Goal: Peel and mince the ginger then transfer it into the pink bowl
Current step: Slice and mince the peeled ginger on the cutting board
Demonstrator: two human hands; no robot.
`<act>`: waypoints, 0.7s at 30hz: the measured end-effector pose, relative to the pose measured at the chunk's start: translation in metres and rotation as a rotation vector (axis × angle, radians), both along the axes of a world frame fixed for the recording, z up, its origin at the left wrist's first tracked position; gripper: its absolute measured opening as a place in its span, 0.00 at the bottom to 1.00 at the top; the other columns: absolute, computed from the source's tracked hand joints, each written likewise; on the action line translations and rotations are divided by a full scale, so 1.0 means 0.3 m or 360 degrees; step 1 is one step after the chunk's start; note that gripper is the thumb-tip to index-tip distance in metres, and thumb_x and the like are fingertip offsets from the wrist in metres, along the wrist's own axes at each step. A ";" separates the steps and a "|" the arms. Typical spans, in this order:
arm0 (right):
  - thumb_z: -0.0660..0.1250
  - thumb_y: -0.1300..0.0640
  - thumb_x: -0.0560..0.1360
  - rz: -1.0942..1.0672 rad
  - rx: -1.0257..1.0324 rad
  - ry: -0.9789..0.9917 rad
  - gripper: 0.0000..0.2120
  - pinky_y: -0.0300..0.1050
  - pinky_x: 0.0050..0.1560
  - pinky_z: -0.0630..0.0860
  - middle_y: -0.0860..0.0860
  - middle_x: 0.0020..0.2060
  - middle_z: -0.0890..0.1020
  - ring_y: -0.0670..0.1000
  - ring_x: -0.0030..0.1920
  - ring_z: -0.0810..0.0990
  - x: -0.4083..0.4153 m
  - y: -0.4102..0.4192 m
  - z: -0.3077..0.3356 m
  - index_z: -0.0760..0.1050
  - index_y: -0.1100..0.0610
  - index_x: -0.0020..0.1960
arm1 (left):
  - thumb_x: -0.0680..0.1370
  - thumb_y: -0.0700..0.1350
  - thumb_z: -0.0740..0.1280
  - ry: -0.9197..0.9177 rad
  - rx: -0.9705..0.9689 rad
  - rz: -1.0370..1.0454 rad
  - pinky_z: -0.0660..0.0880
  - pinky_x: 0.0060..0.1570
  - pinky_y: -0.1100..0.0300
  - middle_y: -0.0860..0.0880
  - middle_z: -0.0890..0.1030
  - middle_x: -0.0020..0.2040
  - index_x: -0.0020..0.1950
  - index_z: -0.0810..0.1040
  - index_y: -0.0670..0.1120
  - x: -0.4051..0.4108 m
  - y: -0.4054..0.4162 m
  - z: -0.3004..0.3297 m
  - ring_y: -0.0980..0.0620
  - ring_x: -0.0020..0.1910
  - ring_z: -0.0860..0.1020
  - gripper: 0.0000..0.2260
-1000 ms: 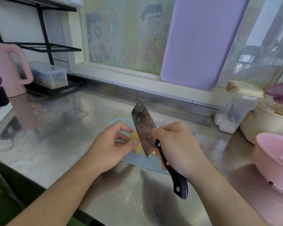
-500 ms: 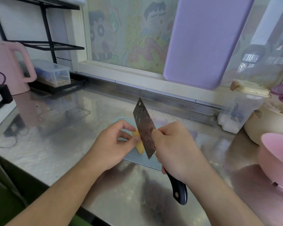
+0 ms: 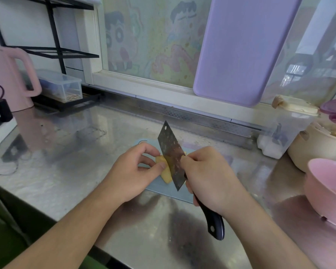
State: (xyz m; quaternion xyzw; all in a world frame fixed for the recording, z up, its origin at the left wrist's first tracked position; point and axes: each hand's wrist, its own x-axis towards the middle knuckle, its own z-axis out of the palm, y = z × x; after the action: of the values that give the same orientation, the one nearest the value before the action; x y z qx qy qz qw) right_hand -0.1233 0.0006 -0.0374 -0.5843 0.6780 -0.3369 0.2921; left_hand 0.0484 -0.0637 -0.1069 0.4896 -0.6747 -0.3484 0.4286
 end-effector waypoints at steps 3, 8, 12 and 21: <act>0.59 0.60 0.78 0.0085 0.0038 -0.0046 0.15 0.49 0.26 0.71 0.59 0.28 0.71 0.54 0.18 0.70 -0.002 -0.003 -0.002 0.70 0.60 0.33 | 0.74 0.50 0.80 0.0003 -0.0011 -0.0068 0.78 0.48 0.64 0.56 0.83 0.53 0.54 0.79 0.57 -0.002 0.006 -0.001 0.58 0.50 0.83 0.13; 0.59 0.61 0.80 0.0023 0.0013 -0.0117 0.16 0.40 0.22 0.69 0.60 0.27 0.72 0.55 0.20 0.70 -0.016 -0.002 0.009 0.69 0.68 0.35 | 0.73 0.45 0.80 0.0049 0.0056 -0.0094 0.77 0.49 0.62 0.55 0.82 0.56 0.54 0.81 0.57 0.015 -0.003 -0.005 0.59 0.52 0.83 0.14; 0.59 0.63 0.78 -0.0006 0.0009 -0.0149 0.14 0.39 0.22 0.68 0.60 0.28 0.72 0.55 0.22 0.70 -0.021 0.002 0.019 0.70 0.73 0.39 | 0.73 0.42 0.79 0.0069 0.0088 -0.0108 0.78 0.49 0.58 0.55 0.83 0.55 0.55 0.81 0.56 0.015 -0.013 -0.011 0.58 0.50 0.83 0.15; 0.59 0.61 0.78 0.0000 -0.0012 -0.0003 0.16 0.49 0.26 0.73 0.57 0.26 0.72 0.55 0.20 0.71 -0.001 0.000 -0.003 0.67 0.61 0.31 | 0.72 0.49 0.81 0.0073 0.0047 -0.0119 0.78 0.49 0.57 0.59 0.83 0.53 0.54 0.79 0.59 0.014 -0.021 -0.027 0.56 0.50 0.84 0.16</act>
State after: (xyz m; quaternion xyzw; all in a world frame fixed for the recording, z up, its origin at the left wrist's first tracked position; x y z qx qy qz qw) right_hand -0.1236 0.0008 -0.0383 -0.5852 0.6764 -0.3400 0.2904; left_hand 0.0524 -0.0699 -0.1150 0.4621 -0.6773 -0.3854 0.4234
